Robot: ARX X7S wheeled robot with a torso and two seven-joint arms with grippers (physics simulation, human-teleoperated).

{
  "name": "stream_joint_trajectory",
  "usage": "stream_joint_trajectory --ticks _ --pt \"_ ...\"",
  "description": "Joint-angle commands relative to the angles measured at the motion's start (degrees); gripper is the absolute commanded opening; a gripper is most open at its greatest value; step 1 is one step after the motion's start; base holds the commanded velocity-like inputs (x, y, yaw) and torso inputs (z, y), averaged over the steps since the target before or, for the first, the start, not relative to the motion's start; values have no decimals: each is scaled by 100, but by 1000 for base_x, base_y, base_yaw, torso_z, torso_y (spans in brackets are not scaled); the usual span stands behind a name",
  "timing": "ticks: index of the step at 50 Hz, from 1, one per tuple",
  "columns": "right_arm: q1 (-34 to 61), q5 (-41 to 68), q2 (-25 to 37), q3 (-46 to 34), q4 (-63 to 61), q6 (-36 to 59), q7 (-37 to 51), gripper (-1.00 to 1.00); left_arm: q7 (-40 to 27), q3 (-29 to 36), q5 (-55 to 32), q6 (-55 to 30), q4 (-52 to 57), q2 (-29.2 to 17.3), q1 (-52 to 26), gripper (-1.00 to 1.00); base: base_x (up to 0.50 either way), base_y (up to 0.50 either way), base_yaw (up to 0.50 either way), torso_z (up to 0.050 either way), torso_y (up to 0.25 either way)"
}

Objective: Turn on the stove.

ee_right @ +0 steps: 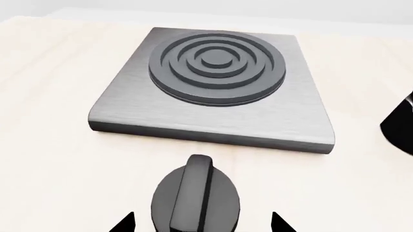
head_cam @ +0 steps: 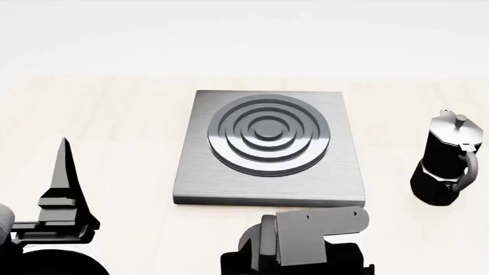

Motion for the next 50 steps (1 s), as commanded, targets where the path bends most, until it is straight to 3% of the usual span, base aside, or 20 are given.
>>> stream_joint_trajectory --ticks 1,50 --pt "22 -121 -12 -120 261 -170 -111 100 -13 18 -7 35 -31 -17 -2 100 0 0 0 0 0" --pt "209 -408 -100 -411 1234 -675 -450 100 -126 34 -119 28 28 -101 -21 100 0 0 0 0 0"
